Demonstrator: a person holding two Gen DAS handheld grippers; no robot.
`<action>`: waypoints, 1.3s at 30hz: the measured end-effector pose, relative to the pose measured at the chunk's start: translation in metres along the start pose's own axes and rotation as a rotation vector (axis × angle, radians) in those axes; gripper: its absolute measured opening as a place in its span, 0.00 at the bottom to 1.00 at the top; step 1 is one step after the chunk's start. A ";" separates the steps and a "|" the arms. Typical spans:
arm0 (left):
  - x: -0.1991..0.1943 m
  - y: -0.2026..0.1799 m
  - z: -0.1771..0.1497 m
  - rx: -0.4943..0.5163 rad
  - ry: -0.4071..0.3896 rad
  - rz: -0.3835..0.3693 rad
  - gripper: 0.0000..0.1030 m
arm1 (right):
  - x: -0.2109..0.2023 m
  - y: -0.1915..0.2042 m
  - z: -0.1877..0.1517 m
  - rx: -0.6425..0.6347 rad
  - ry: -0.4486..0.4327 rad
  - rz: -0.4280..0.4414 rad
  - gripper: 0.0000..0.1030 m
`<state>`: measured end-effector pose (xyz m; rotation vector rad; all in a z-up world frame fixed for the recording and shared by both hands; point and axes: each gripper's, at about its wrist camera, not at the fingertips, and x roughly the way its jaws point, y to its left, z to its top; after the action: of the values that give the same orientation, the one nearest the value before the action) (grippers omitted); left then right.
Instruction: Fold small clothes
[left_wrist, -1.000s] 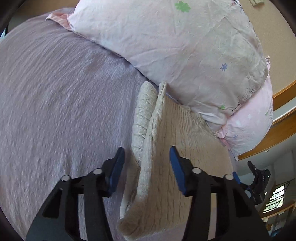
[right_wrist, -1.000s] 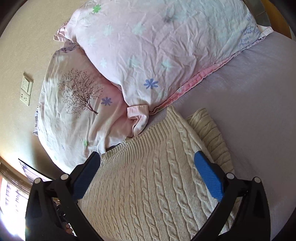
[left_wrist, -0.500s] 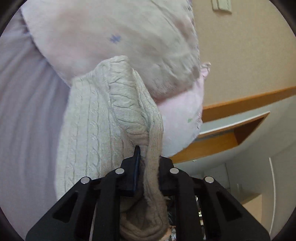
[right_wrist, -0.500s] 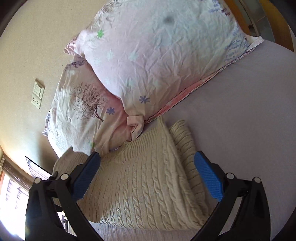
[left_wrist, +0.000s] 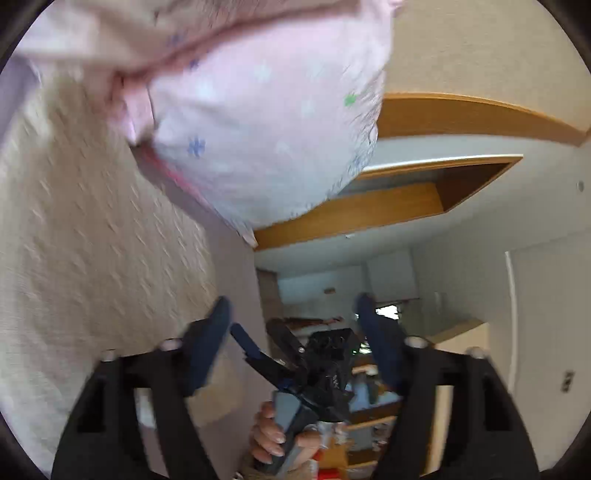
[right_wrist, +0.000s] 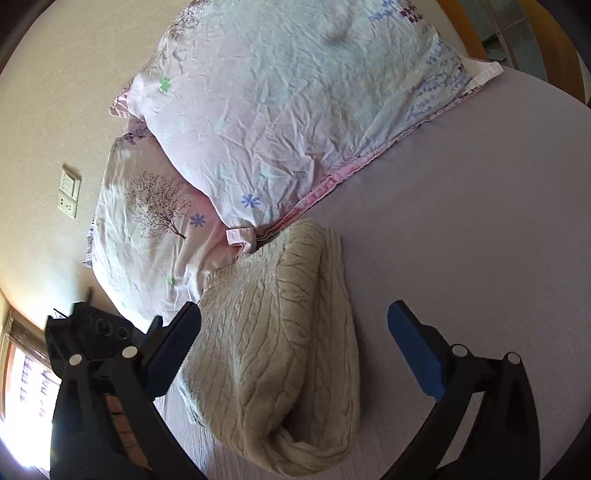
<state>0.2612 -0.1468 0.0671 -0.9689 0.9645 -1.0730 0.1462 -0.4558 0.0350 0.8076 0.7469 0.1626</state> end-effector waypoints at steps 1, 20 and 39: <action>-0.018 -0.009 0.001 0.072 -0.039 0.081 0.85 | 0.002 0.003 0.001 -0.019 0.018 0.010 0.94; -0.052 0.018 -0.052 0.325 0.106 0.436 0.79 | 0.045 -0.001 0.021 -0.033 0.110 -0.117 0.94; -0.036 0.089 -0.012 0.051 0.033 0.454 0.43 | 0.073 -0.030 -0.002 0.095 0.236 0.209 0.28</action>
<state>0.2652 -0.0963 -0.0151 -0.6483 1.1129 -0.7281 0.1945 -0.4462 -0.0264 0.9676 0.8964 0.4177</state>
